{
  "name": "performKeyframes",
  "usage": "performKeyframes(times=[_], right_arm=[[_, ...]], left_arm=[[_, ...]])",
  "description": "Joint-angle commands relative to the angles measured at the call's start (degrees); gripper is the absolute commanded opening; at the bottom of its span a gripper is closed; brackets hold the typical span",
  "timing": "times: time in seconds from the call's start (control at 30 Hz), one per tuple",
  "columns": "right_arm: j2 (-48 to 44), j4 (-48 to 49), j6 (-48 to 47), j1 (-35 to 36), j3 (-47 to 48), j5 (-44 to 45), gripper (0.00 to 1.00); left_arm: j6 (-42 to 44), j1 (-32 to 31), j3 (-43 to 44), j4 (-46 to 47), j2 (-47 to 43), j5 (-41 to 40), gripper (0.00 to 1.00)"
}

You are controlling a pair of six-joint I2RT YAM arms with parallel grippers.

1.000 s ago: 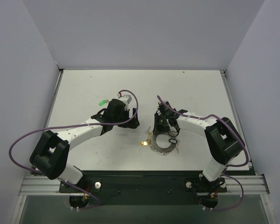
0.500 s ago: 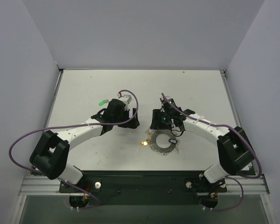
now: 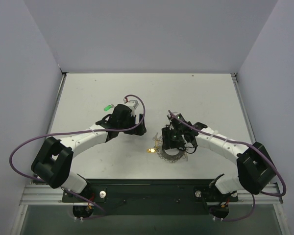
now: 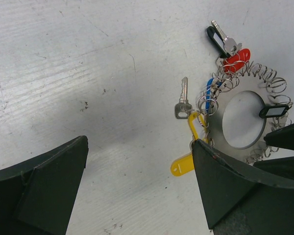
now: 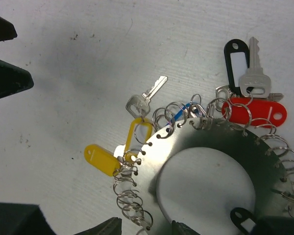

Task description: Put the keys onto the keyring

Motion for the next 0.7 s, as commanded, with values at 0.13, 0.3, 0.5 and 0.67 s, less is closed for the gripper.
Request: performKeyframes(times=[0.13,0.3,0.5,0.67], right_arm=[[-6.13,-11.63,4.26,4.23,-0.49,7.33,0.34],[-4.38,-13.48,6.46,6.43,-0.93,8.04,0.32],[-2.27,-15.33,7.70,9.33,-0.58,10.94,0.31],[1.68,-16.03,8.57,12.05,0.38,13.49,0.29]], left_arm=[[1.35,0.31,-1.54,0.48,-1.82,0.61,0.98],[1.26,0.31,-1.98,0.57,-2.70,0.43,0.97],[1.97,0.31,-2.34,-0.13,-4.46,-0.09,0.98],[2.41,0.31,-2.95,-0.75,-5.25,-1.15,0.97]])
